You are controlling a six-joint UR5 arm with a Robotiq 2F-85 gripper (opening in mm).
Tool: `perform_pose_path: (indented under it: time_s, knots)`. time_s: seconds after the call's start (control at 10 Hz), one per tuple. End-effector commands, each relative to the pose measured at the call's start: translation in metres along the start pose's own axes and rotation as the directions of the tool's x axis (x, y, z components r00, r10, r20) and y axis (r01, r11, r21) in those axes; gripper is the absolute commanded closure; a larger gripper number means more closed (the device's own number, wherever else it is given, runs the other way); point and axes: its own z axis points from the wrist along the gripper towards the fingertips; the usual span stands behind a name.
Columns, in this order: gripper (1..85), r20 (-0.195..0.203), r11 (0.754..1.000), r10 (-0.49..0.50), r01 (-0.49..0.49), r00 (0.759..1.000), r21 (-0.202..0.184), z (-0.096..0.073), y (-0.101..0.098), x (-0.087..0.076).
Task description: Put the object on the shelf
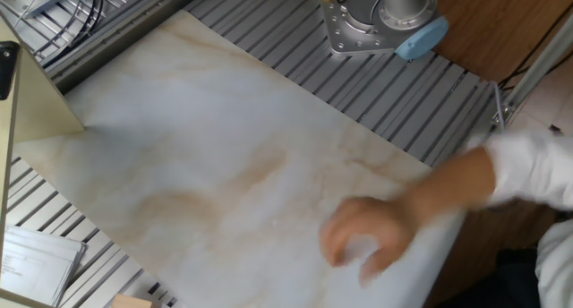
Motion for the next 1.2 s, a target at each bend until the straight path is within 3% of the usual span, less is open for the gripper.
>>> perform_pose_path:
  time_s: [0.0, 0.4, 0.6, 0.8, 1.0, 1.1]
  knots:
    - [84.3, -0.036, 1.000, -0.016, 0.015, 0.999, -0.023, -0.005, 0.004, 0.012]
    - [84.3, -0.118, 0.996, -0.086, 0.083, 0.989, -0.029, -0.011, 0.005, 0.053]
    - [84.3, -0.125, 0.992, -0.127, 0.126, 0.984, -0.022, -0.012, 0.002, 0.056]
    - [84.3, -0.119, 0.985, -0.170, 0.173, 0.978, 0.010, -0.015, -0.009, 0.057]
    - [84.3, -0.093, 0.973, -0.223, 0.227, 0.970, 0.042, -0.017, -0.016, 0.053]
    - [84.3, -0.082, 0.974, -0.221, 0.225, 0.972, 0.038, -0.018, -0.014, 0.053]
